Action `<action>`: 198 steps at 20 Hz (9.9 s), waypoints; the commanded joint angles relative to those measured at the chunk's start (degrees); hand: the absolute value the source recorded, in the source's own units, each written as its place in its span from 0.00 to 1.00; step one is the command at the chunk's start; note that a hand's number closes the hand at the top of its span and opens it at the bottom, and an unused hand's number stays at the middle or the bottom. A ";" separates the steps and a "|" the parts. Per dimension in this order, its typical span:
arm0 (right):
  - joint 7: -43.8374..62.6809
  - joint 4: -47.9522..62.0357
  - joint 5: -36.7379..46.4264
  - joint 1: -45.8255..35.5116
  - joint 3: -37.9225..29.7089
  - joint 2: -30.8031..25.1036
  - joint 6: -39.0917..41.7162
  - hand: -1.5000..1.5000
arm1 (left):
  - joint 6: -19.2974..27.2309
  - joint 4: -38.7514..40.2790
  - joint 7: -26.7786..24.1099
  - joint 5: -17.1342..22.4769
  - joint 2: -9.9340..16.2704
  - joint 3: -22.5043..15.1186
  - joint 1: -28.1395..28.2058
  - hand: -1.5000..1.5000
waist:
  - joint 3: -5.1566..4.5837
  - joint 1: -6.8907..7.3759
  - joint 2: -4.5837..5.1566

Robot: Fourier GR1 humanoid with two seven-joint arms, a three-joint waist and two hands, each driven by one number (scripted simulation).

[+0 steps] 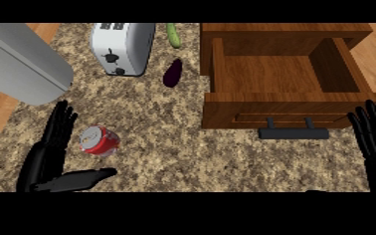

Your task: Pick up the can, place it into the drawer and close the drawer

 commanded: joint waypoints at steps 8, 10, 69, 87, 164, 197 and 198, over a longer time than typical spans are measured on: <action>1.97 1.03 1.84 -4.09 0.00 0.85 -1.24 0.00 | -4.95 8.26 -4.77 4.75 5.90 7.32 -2.08 0.00 | 0.00 0.18 0.01; -0.76 1.54 1.98 -1.80 -0.58 1.43 -0.51 0.00 | -3.91 15.52 -12.45 2.15 3.78 6.29 -1.16 0.00 | 0.00 0.02 0.02; 3.16 -7.46 -4.42 3.97 -5.55 3.11 5.72 0.00 | -2.35 48.78 -24.42 5.90 3.37 4.69 -23.67 1.00 | 0.01 -0.25 0.00; 4.35 -6.38 -3.13 -0.17 -5.69 3.14 3.03 0.00 | 3.47 34.35 -16.63 8.03 1.08 2.25 -24.40 1.00 | 0.02 -0.04 -0.03; 6.02 -3.21 -3.42 -8.36 -5.43 -0.37 2.04 0.00 | 38.47 78.61 0.80 29.40 -2.55 -38.26 -93.44 1.00 | 0.18 -6.30 1.55; -2.30 -7.01 17.36 -11.59 0.76 -6.57 1.91 0.00 | 46.35 76.68 -7.10 41.67 -2.55 -40.20 -90.19 0.00 | 0.08 -5.36 1.63; -0.90 -9.71 18.30 -10.81 2.52 -6.51 2.38 0.00 | 49.88 75.54 -6.87 42.18 -2.55 -41.20 -90.11 0.00 | 0.08 -6.25 1.48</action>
